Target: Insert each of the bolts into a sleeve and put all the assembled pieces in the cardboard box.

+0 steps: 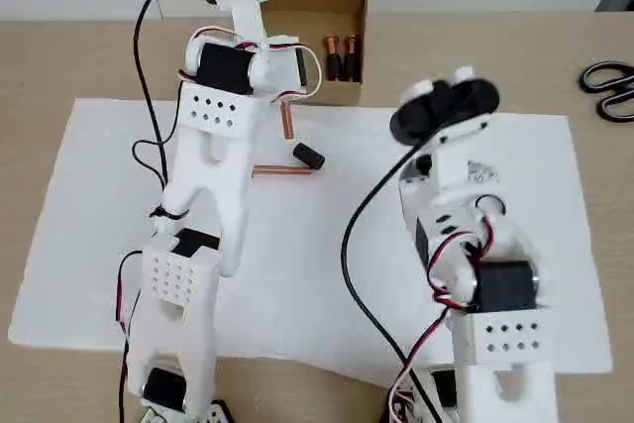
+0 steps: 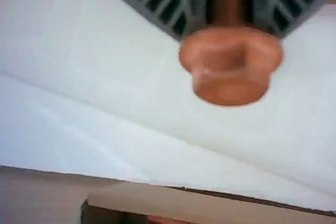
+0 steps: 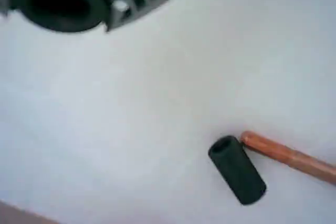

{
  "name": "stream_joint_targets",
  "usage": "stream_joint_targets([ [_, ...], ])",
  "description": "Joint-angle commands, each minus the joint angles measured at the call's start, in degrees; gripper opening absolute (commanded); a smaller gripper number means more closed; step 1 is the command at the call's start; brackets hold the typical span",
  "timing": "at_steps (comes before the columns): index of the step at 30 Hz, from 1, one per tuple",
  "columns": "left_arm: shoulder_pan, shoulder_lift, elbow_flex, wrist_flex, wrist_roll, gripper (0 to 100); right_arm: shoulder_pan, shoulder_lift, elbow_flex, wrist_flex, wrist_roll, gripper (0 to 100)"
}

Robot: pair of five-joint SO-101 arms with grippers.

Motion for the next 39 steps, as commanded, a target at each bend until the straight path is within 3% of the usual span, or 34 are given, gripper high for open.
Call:
stream_joint_targets([
  [1,-0.6,-5.5,-0.1,1.1,0.4,1,0.5,-4.4,6.2,-5.2,0.3,0.4],
  [9,-0.1,-5.5,-0.4,1.1,-2.5,1,0.7,-7.2,16.8,-17.9,-3.2,0.4],
  [17,6.9,-16.3,-4.6,1.1,-7.6,1,0.5,-7.3,19.1,-18.7,-4.8,0.4],
  [21,10.8,-27.2,3.6,1.1,-8.3,1,-1.9,-7.3,19.2,-18.4,-7.7,0.4],
  [28,11.0,-41.5,27.4,0.8,-7.1,1,-4.9,-7.4,23.8,-23.5,-19.6,0.4],
  [35,10.9,-46.2,41.6,-4.0,-5.6,1,-6.5,-12.8,31.4,-36.9,-19.7,0.4],
  [39,10.9,-46.3,46.2,-8.2,-5.5,1,-6.5,-18.9,40.8,-45.8,-15.7,0.4],
])
